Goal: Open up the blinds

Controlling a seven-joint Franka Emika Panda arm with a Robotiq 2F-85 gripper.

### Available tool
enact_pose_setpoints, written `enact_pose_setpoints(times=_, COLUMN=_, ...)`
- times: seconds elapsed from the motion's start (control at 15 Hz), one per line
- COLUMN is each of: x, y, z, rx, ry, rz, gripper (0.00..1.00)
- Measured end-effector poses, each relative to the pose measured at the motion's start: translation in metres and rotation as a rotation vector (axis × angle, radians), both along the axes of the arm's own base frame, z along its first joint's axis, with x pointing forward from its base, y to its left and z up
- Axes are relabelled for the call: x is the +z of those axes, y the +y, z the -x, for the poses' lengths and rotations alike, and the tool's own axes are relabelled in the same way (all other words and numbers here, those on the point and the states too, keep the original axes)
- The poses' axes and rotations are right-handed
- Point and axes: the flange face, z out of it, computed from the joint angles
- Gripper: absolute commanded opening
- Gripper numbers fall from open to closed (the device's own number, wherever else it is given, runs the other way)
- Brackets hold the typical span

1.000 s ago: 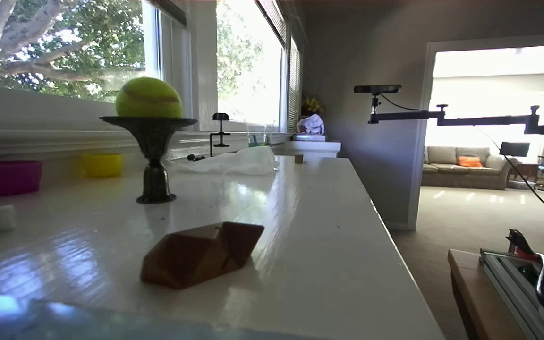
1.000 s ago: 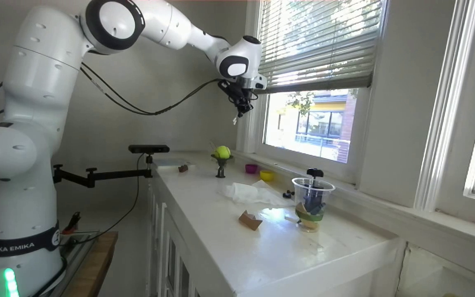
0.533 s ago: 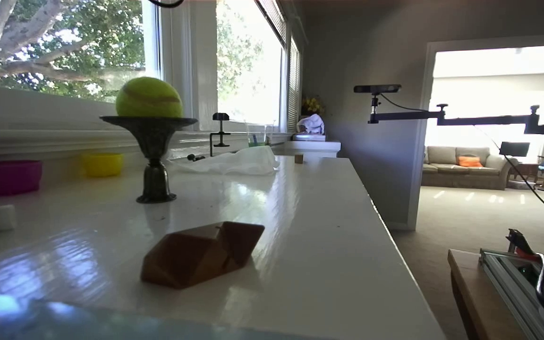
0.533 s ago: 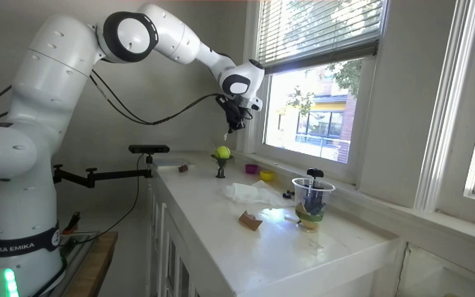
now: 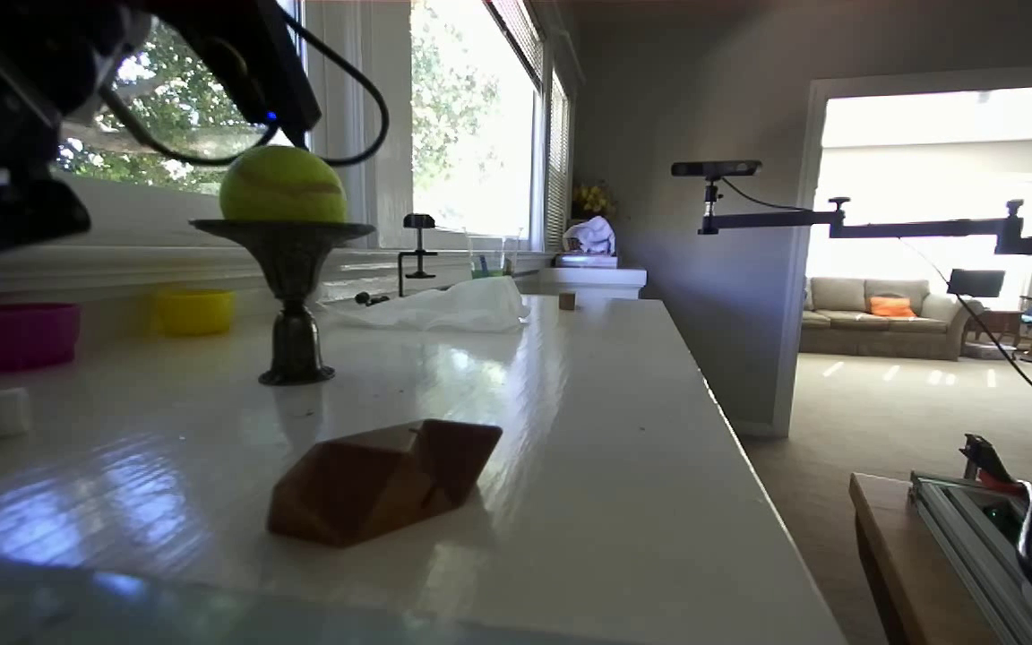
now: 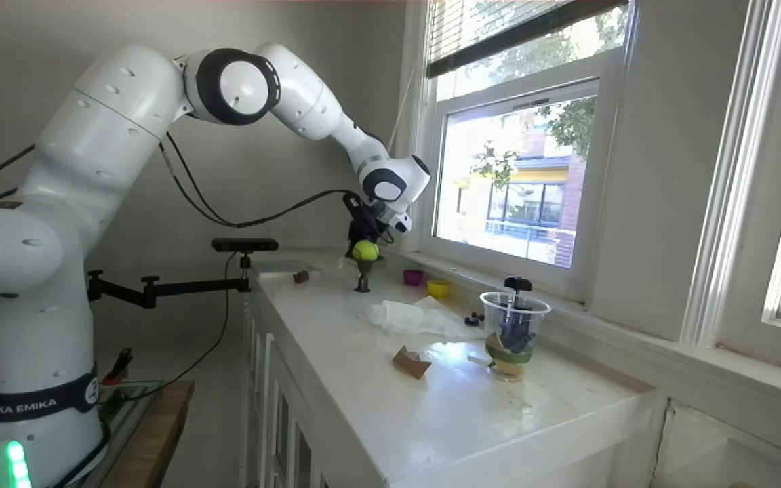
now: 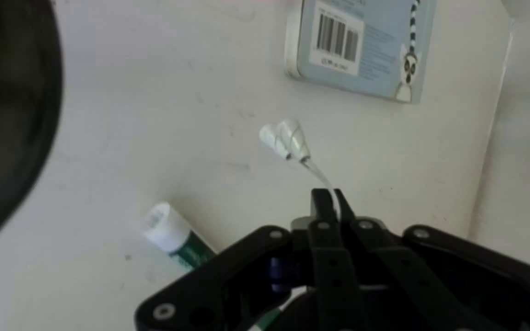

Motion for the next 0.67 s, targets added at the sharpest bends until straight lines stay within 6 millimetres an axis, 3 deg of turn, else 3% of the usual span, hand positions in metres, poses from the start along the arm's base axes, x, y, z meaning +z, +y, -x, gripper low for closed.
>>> enact_pose_setpoints(times=0.13, x=-0.020, y=0.002, z=0.008, rx=0.005, ry=0.096, rz=0.035, gripper=0.00)
enact_pose_setpoints(times=0.67, x=-0.024, y=0.003, z=0.020, rx=0.032, ry=0.196, rz=0.070, gripper=0.02)
